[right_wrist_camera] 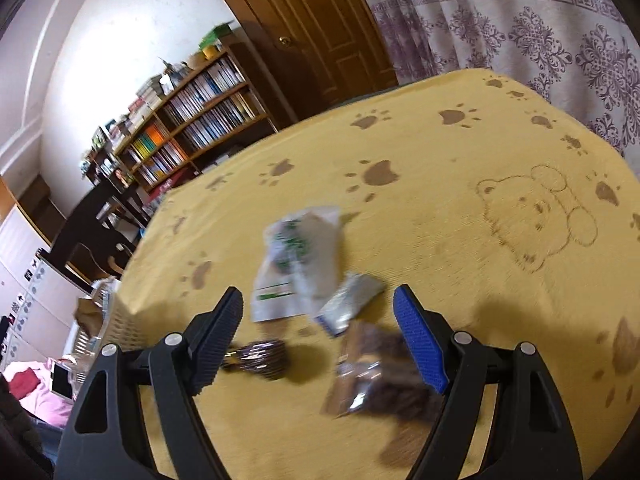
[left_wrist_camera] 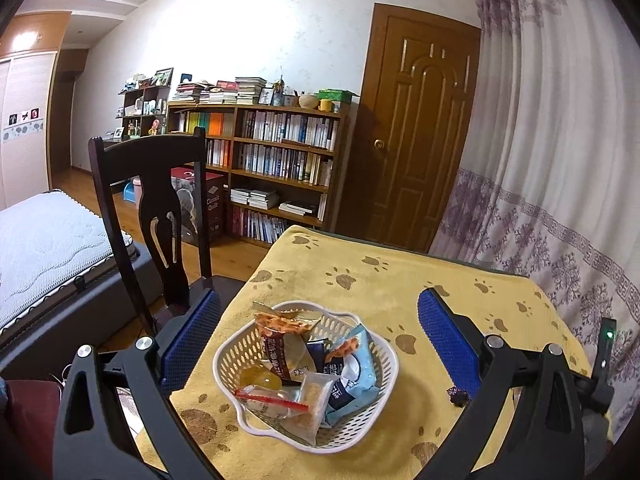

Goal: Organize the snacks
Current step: 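Move the right tool to the brown bar pack on the table, then grasp the brown bar pack with the right tool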

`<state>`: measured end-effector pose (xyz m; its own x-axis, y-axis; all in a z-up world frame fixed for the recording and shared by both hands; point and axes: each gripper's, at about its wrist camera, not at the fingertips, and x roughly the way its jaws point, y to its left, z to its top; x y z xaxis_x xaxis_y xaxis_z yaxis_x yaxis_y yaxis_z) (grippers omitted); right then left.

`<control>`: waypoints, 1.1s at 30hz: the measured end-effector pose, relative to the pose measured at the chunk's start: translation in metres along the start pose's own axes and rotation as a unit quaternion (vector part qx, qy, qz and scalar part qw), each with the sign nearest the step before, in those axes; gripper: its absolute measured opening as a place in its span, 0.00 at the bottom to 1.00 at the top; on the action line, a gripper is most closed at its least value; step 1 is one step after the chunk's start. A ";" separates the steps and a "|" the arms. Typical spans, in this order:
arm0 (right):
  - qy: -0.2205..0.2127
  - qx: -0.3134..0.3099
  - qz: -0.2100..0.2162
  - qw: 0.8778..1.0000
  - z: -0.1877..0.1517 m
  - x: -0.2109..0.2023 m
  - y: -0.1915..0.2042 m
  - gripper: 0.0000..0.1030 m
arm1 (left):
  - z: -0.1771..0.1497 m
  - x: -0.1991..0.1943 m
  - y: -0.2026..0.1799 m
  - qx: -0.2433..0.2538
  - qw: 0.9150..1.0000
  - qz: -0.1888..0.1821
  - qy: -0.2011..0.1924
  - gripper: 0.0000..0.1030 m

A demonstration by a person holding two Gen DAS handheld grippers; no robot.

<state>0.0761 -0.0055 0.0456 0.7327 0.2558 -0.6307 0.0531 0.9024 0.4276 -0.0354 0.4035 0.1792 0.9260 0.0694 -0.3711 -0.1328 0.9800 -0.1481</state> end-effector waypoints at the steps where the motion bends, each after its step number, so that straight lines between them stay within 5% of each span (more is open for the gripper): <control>1: 0.006 -0.003 -0.005 1.000 0.002 0.005 -0.006 0.75 | 0.000 0.000 -0.001 0.002 1.000 -0.001 0.001 0.97; 11: 0.056 -0.052 -0.021 0.997 -0.008 0.024 -0.021 0.75 | -0.001 0.004 -0.005 0.007 1.000 -0.002 0.008 0.97; 24: 0.076 -0.117 -0.009 0.990 -0.045 0.000 -0.010 0.76 | -0.006 0.007 -0.010 0.014 1.000 -0.005 0.011 0.97; 33: 0.062 -0.170 -0.111 0.977 -0.045 0.021 0.013 0.76 | -0.010 0.006 -0.017 0.028 0.999 -0.011 0.014 0.97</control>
<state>0.0610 0.0271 0.0087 0.6402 0.0620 -0.7657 -0.0420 0.9981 0.0457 -0.0309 0.3851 0.1698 0.9182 0.0438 -0.3937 -0.0926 0.9901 -0.1059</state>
